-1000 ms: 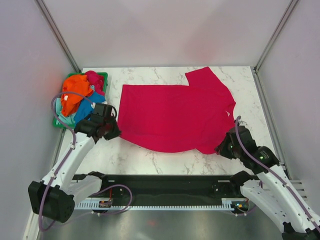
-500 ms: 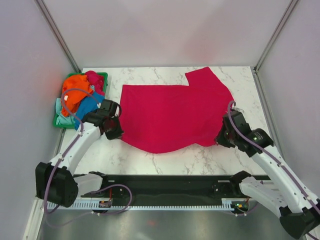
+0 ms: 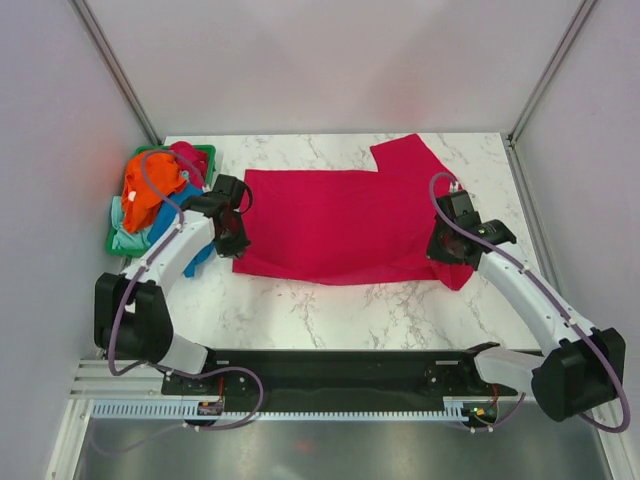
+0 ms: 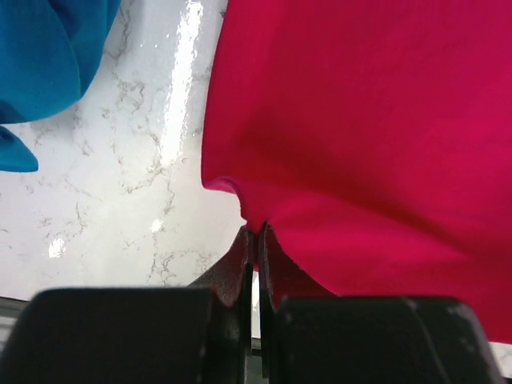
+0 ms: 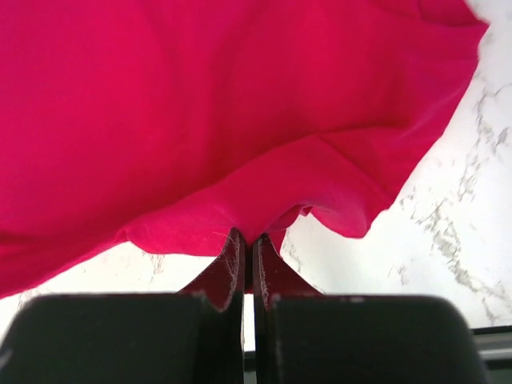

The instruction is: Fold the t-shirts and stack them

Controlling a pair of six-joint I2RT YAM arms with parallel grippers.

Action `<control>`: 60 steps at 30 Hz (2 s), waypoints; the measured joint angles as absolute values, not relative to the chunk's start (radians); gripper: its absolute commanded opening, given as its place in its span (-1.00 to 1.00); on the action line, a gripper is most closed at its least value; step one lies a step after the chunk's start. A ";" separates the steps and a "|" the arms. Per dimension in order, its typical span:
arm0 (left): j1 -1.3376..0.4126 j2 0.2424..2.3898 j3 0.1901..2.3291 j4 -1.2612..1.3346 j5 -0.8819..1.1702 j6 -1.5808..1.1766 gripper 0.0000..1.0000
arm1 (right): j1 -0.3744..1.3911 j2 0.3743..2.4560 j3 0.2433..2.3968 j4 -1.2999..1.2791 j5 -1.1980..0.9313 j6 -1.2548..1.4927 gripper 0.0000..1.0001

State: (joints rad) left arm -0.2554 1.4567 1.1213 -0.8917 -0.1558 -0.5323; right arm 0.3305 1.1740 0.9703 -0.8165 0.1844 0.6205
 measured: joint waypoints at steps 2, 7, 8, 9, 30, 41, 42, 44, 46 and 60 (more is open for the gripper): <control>-0.249 1.491 1.131 -0.892 -0.166 -0.527 -0.96 | 0.307 1.206 0.994 -0.801 0.184 0.596 -1.00; -0.236 1.566 1.169 -0.894 -0.184 -0.516 -0.96 | 0.275 1.286 1.056 -0.760 0.180 0.550 -1.00; -0.233 1.581 1.179 -0.894 -0.185 -0.514 -0.96 | 0.272 1.304 1.066 -0.751 0.178 0.542 -1.00; -0.230 1.597 1.189 -0.894 -0.186 -0.513 -0.96 | 0.270 1.320 1.072 -0.741 0.176 0.535 -1.00; -0.188 1.910 1.416 -0.899 -0.203 -0.474 -0.10 | 0.155 1.665 1.185 -0.626 0.127 0.474 0.02; -0.158 1.850 1.513 -0.952 -0.233 -0.451 0.08 | 0.062 1.739 1.430 -0.616 0.104 0.424 0.48; -0.161 1.818 1.494 -0.954 -0.233 -0.446 0.07 | 0.063 1.703 1.408 -0.613 0.098 0.422 0.48; -0.172 1.743 1.437 -0.949 -0.234 -0.432 0.05 | 0.064 1.626 1.338 -0.598 0.077 0.422 0.42; -0.196 1.644 1.354 -0.946 -0.235 -0.424 0.03 | 0.067 1.548 1.250 -0.583 0.040 0.422 0.36; -0.313 1.433 1.007 -0.834 -0.233 -0.414 -0.07 | 0.102 1.639 1.089 -0.546 -0.005 0.424 -0.07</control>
